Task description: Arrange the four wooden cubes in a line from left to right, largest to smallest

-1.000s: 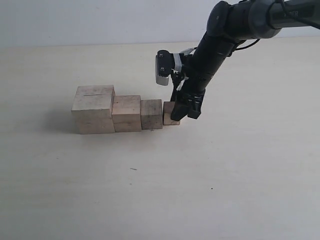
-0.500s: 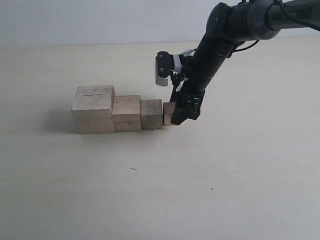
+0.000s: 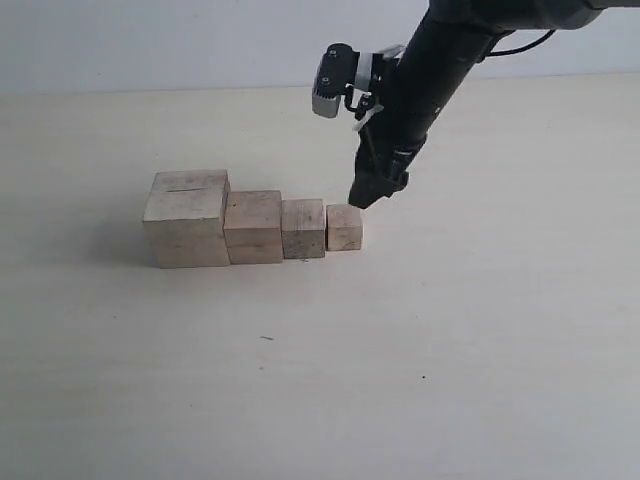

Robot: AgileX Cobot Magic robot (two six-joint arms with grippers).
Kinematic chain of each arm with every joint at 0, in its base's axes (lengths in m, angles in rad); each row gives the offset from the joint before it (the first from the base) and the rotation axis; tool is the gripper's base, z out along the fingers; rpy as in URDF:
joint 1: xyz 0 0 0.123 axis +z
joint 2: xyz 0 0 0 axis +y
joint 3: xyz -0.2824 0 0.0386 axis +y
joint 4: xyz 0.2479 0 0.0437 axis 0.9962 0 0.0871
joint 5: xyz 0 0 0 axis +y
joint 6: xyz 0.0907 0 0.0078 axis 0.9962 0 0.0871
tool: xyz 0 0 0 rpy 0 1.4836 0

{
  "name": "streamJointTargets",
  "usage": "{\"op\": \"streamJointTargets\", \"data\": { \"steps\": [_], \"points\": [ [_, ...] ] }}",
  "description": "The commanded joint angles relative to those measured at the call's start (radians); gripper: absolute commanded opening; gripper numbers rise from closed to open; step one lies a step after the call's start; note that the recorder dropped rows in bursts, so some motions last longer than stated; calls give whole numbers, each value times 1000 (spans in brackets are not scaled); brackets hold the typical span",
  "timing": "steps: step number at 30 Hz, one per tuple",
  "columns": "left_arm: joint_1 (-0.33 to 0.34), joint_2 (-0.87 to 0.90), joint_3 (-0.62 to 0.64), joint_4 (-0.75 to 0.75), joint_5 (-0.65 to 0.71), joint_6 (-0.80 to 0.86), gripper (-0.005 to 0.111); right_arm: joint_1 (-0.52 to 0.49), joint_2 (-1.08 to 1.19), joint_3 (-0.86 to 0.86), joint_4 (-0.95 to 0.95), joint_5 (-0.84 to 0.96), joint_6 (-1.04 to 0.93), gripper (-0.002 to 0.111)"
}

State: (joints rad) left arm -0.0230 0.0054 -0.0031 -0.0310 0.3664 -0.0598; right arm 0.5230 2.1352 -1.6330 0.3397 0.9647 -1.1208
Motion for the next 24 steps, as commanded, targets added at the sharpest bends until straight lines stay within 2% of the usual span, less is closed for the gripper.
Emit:
{"op": "streamJointTargets", "data": {
  "steps": [1,4,24],
  "points": [
    [1,-5,3,-7,-12,0,0,1,-8,2,-252,-27,284,66],
    [1,-5,3,-7,-12,0,0,1,22,2,-262,-29,361,66],
    [1,-5,3,-7,-12,0,0,1,119,2,-135,-83,354,66]
  ]
}}
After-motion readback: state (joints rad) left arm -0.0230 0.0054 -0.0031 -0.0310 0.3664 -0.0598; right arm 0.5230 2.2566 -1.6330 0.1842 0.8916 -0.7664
